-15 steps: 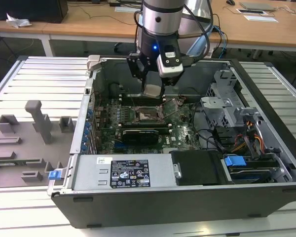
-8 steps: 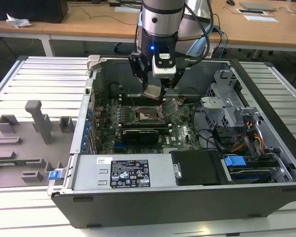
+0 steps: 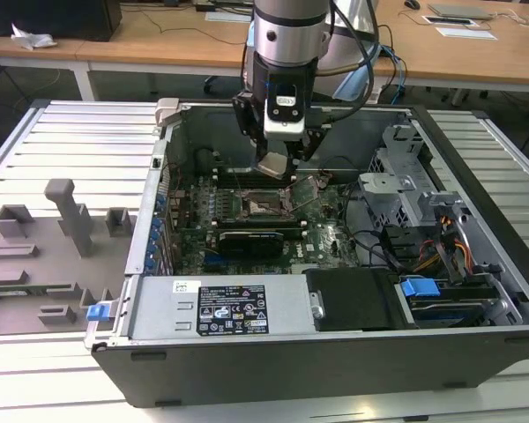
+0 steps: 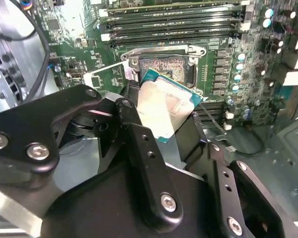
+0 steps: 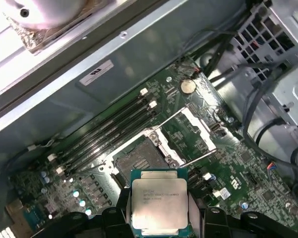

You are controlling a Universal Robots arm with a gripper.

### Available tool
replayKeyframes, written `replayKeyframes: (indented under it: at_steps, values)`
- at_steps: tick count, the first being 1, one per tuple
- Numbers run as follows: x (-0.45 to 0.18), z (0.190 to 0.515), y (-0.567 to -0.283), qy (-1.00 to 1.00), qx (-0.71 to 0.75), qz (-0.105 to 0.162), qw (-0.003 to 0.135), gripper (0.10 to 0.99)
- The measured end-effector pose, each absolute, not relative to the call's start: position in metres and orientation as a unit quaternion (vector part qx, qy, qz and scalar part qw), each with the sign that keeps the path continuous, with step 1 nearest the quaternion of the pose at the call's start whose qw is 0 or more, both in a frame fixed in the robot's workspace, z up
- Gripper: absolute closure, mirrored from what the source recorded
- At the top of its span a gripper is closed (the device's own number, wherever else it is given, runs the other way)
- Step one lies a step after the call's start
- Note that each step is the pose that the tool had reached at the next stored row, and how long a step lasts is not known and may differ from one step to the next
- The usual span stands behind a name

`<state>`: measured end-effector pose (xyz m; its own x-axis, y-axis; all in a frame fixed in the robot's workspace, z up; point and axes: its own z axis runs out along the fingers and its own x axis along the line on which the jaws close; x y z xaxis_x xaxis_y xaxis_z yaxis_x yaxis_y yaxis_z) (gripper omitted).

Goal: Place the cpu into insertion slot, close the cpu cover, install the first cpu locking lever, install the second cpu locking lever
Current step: 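Place the cpu into insertion slot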

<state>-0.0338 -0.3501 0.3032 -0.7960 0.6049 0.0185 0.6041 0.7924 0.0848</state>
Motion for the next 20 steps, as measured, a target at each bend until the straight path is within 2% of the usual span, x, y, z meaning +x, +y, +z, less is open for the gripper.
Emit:
replayKeyframes:
  at_steps: [20]
  values:
    - [-0.0338, 0.2997, -0.3501, 0.878, 0.477, 0.042, 0.012, 0.545]
